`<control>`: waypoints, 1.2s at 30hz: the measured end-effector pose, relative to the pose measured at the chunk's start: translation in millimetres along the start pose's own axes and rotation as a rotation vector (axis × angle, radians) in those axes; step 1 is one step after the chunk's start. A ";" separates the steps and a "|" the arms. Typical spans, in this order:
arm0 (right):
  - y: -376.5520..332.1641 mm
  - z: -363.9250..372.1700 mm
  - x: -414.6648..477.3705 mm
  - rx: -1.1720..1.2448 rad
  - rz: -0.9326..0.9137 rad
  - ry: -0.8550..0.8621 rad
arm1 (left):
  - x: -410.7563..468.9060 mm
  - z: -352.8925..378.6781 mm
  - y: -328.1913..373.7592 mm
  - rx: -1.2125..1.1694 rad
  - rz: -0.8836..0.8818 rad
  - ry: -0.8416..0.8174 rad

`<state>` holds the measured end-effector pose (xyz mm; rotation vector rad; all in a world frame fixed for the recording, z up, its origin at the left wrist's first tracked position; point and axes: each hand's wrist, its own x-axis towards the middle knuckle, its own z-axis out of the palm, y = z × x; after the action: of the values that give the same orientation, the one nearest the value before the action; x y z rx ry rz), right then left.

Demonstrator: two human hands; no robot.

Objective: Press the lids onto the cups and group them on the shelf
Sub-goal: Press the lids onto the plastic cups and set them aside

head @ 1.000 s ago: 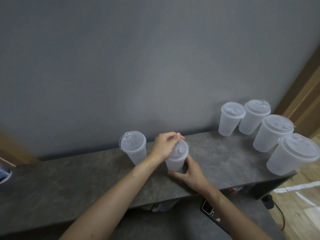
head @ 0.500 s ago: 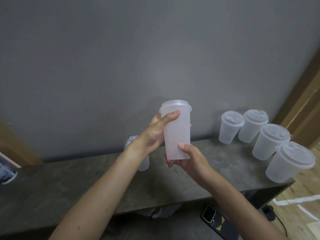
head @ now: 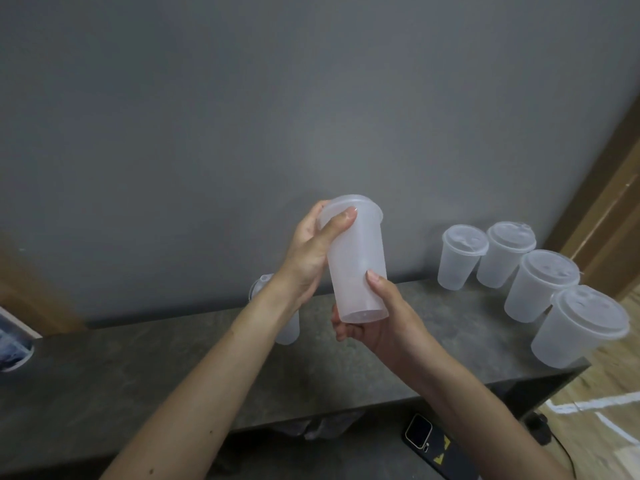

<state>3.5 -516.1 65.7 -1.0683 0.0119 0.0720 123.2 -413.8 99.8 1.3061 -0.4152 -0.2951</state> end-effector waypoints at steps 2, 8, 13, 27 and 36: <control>0.2 4.6 -1.0 -0.004 0.003 0.022 | -1.4 0.1 -1.7 -0.009 0.001 0.032; -6.2 -0.9 1.4 -0.020 0.044 0.106 | -7.9 -2.1 -2.0 0.161 0.119 0.106; -26.8 -2.3 -6.3 0.313 0.184 -0.081 | -7.6 -6.4 5.6 -0.125 0.021 -0.068; -33.1 4.1 -9.2 0.309 0.219 -0.022 | 2.1 -2.9 6.1 -0.030 -0.148 0.037; -28.8 11.9 -10.0 0.292 0.152 -0.031 | -3.0 -4.9 3.8 -0.215 -0.114 -0.067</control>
<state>-4.9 -520.0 97.1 -0.7725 0.0735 0.2174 122.6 -407.4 102.1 1.1133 -0.3561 -0.4672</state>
